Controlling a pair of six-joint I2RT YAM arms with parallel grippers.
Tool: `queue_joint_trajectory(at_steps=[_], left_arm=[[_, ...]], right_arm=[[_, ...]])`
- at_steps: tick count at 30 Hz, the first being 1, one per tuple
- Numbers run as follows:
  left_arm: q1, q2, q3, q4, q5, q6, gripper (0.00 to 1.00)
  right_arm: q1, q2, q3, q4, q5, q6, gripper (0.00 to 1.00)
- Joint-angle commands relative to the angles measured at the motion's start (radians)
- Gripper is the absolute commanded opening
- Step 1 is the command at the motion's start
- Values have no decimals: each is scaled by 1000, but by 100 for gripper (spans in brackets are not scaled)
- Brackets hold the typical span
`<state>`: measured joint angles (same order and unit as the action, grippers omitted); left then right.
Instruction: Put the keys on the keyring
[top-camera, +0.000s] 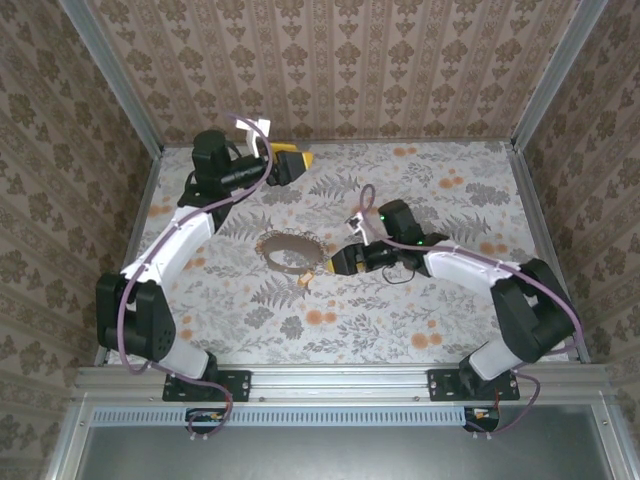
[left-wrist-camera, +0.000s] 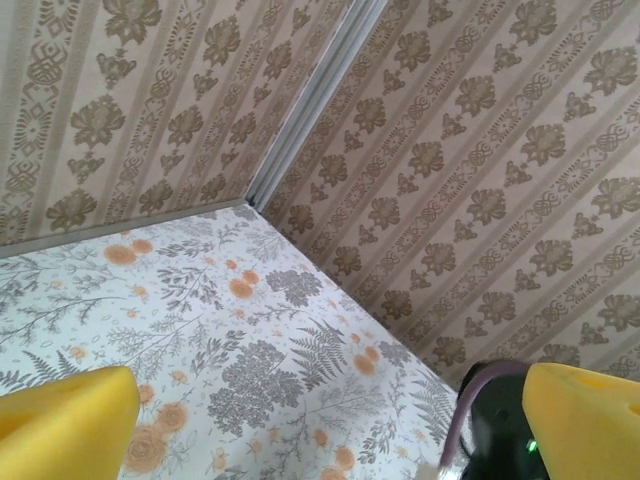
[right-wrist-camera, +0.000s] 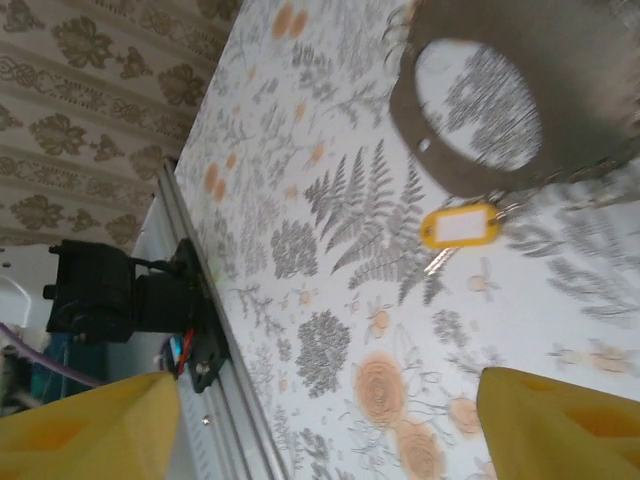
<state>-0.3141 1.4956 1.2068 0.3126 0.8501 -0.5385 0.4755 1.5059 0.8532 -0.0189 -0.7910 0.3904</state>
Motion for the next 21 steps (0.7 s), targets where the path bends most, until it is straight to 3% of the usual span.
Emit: queue_joint_trajectory(at_steps=[1, 3, 7, 12, 18, 21], left_arm=[[11, -75, -27, -17, -77, 12, 100], [23, -111, -55, -50, -145, 27, 100], [54, -197, -134, -90, -326, 66, 100], [77, -313, -270, -103, -615, 196, 100], [111, -391, -446, -60, -905, 346, 100], [191, -424, -565, 15, -907, 342, 100]], right_arm=[[-70, -106, 0, -97, 65, -39, 93], [-121, -175, 15, -141, 103, -52, 100], [-231, -275, 57, -215, 237, -73, 100], [-338, -349, 93, -253, 558, -71, 100], [-469, -387, -39, -35, 850, -79, 100], [-481, -380, -116, 56, 1012, -143, 100]])
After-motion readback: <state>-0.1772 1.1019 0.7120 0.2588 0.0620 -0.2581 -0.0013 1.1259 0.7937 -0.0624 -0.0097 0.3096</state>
